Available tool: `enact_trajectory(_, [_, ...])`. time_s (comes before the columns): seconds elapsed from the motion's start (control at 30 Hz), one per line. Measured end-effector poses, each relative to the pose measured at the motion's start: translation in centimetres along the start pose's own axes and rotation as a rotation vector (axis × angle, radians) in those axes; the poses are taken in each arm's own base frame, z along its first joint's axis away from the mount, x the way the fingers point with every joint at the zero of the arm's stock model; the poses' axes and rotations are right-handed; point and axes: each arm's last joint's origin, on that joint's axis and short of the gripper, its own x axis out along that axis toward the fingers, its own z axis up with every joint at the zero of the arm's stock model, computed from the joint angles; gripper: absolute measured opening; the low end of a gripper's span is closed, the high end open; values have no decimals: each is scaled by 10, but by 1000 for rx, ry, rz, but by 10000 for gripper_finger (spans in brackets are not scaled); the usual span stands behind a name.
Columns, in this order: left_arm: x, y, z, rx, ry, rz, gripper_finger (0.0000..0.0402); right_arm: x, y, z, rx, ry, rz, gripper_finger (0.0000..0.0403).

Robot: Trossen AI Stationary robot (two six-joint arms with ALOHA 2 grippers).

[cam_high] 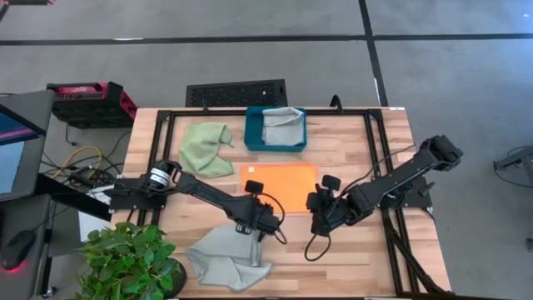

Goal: Fold microfiber towels
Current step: Fold the orange towel

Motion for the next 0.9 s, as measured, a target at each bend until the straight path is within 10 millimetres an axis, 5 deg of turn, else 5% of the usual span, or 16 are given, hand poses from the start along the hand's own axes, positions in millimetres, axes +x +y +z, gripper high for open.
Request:
enact_trajectory(0.37, [-36, 49, 28, 171, -166, 14, 0, -2, -5, -5, -12, 49, -34, 161])
enact_trajectory(0.9, [-25, 94, 60, 247, -463, 106, 0, -45, -31, -4, 70, -103, 10, 161])
